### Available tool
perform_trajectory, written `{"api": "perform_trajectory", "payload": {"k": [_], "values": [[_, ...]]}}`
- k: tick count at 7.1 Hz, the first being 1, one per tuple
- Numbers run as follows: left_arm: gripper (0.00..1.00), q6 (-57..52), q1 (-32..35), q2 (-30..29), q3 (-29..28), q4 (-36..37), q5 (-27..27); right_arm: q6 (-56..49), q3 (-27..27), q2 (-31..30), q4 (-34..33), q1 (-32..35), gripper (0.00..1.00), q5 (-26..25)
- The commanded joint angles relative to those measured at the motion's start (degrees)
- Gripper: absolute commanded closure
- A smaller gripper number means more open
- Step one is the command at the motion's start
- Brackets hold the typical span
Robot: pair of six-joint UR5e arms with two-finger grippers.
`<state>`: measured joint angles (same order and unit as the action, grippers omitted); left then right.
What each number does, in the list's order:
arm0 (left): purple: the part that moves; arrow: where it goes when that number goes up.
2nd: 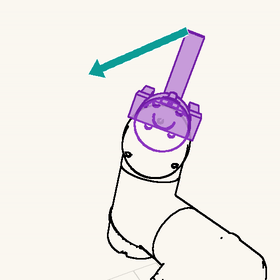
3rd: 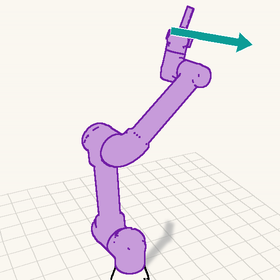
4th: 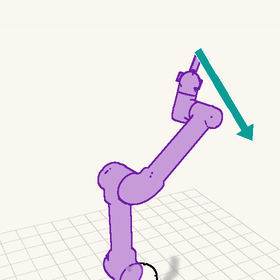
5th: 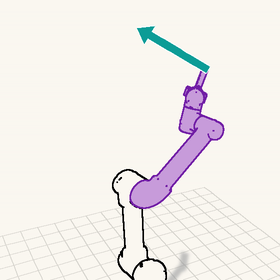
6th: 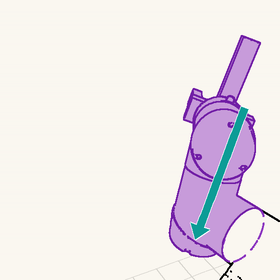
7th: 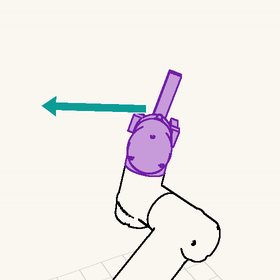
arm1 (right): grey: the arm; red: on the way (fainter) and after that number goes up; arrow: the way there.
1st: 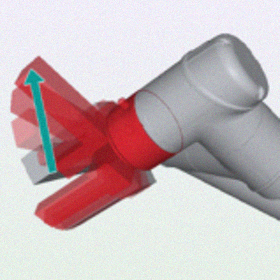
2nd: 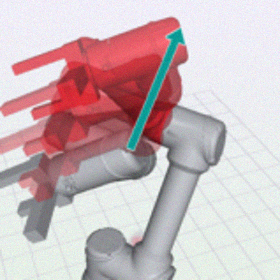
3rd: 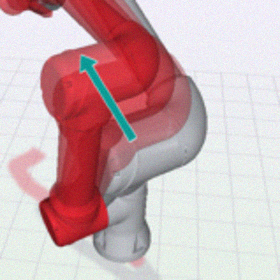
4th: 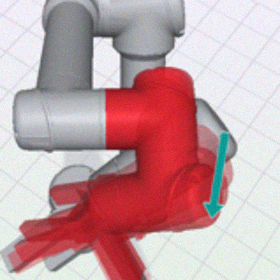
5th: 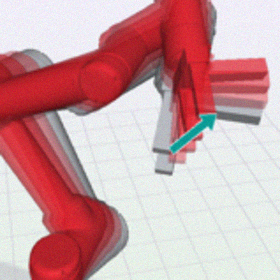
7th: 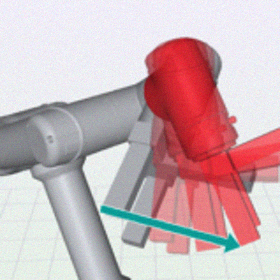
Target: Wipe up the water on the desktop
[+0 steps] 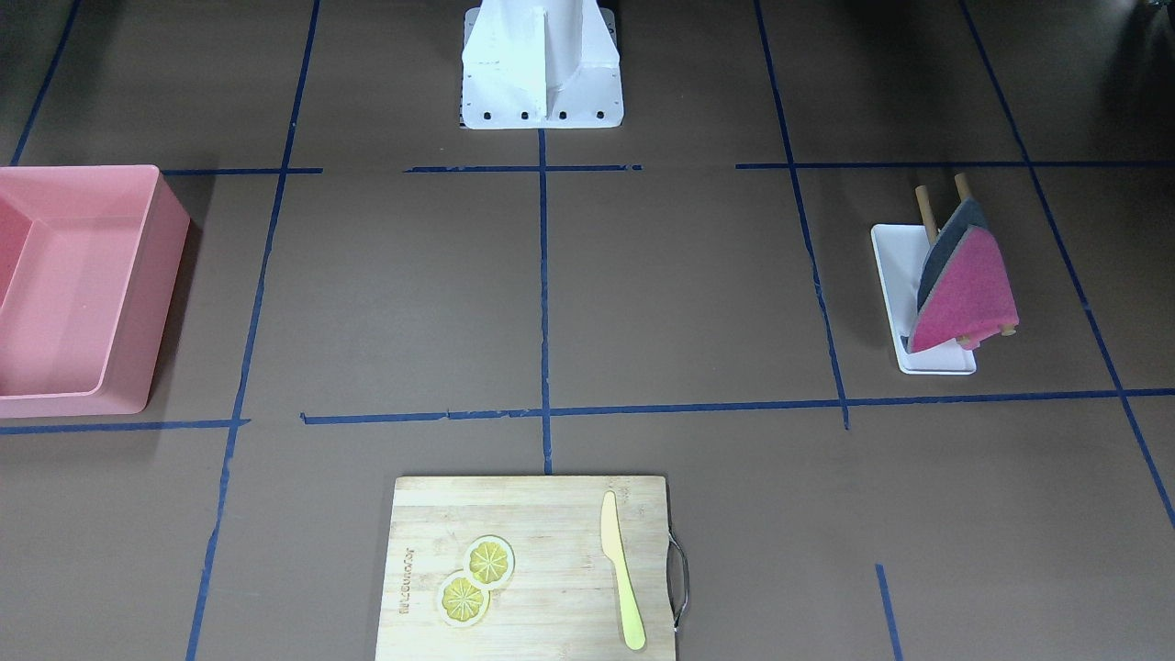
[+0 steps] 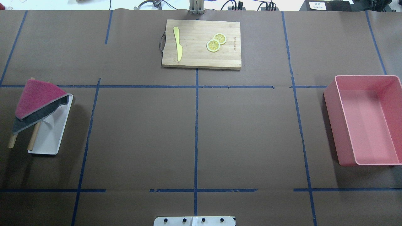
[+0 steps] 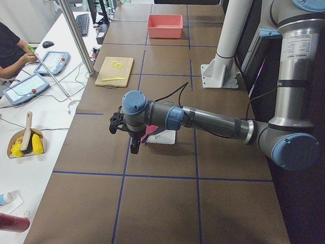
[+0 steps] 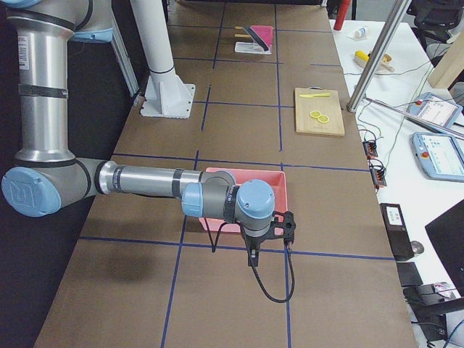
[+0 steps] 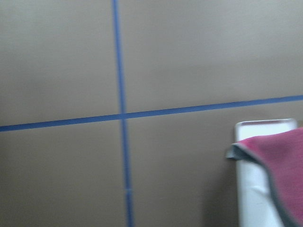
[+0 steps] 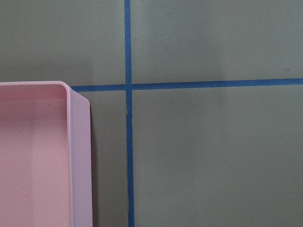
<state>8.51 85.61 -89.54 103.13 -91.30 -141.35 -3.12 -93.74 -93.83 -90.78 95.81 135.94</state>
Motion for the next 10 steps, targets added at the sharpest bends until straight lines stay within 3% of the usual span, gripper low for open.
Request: {"api": "perform_trajectory", "payload": {"k": [1, 3, 7, 9, 10], "values": [[0.0, 15.2, -8.7, -0.2, 0.1, -9.2, -2.6, 0.2, -0.8, 1.3, -0.1, -1.1, 0.0, -0.2], [0.0, 22.5, -12.4, 0.0, -1.4, -16.9, -2.2, 0.3, -0.3, 1.3, 0.4, -1.2, 0.0, 0.6], [0.02, 22.2, -17.6, -0.4, -2.4, -16.9, -2.0, 0.7, -0.8, 0.9, 2.7, -1.2, 0.0, 3.2], [0.07, 22.2, -17.8, -0.4, -3.1, -16.9, -2.0, 0.7, -0.8, 0.9, 2.7, -1.1, 0.0, 5.9], [0.15, 22.3, -17.8, -0.4, -3.1, -16.8, -2.0, 0.7, -0.7, 1.1, 2.6, -1.1, 0.0, 6.0]]}}
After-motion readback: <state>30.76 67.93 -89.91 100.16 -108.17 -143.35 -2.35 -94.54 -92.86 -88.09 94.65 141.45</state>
